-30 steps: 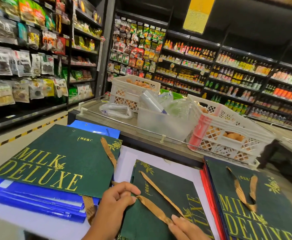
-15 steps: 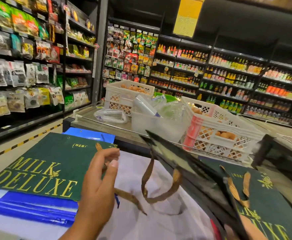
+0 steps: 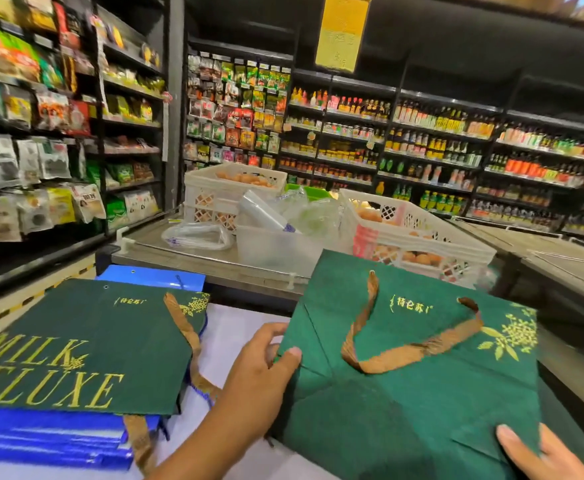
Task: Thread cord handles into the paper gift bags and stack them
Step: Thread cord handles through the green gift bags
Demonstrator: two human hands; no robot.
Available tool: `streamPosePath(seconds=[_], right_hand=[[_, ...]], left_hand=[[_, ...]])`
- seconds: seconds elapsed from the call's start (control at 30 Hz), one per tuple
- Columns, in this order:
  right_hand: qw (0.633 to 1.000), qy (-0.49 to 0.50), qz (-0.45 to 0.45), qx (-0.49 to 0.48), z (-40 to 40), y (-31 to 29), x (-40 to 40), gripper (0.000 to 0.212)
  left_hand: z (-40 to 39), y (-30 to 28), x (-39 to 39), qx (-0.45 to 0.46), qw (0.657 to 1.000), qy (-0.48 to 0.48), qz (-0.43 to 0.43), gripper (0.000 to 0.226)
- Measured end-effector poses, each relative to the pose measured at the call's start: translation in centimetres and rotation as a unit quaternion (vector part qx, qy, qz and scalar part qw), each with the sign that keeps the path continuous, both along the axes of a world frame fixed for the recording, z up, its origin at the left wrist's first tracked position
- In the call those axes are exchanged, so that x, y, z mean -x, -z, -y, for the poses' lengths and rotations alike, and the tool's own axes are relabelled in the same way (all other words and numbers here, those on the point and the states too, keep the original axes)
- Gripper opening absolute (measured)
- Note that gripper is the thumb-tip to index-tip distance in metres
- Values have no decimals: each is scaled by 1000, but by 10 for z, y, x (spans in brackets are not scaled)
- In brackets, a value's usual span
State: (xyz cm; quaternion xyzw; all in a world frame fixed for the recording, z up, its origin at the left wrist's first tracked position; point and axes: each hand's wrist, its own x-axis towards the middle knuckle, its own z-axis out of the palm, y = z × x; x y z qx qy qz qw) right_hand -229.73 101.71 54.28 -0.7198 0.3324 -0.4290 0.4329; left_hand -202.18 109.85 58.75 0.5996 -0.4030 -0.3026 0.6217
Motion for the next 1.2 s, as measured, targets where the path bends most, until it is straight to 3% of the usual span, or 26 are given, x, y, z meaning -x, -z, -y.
streamPosePath(seconds=[0.03,0.1,0.13,0.2,0.3,0.4,0.5,0.63,0.8,1.0,1.2], right_hand=[[994,65,64,-53,36,14,14,87],[980,157,81,-90,19,1,8,41],[989,133,60,-36,31,-6,37,25],[985,170,-8,-37,45,-25,58,28],[972,204,24,-117,35,-46,63,18],[967,248,-3,-67,50,-28,83,7],[944,323,-43,-49,59,-29,97,28],[904,390,-175,-7,97,-35,117,33],[877,371,-304,-13,128,-22,118,52],[866,374,-333,-3,138,-20,121,50],[844,405,-350,22,155,-19,144,42]], left_hand=[[4,-1,5,-6,1000,7,9,16],[10,-1,14,-10,1000,8,15,9],[13,-1,19,-8,1000,11,18,8],[18,1,27,0,1000,22,7,13],[26,8,39,-1,999,38,-3,13],[36,14,54,-4,999,51,-2,8],[58,19,68,-10,998,66,14,9],[98,24,86,-34,995,75,56,12],[137,48,104,-101,985,75,117,26],[146,60,116,-122,984,55,120,24],[153,52,125,-93,963,52,249,28]])
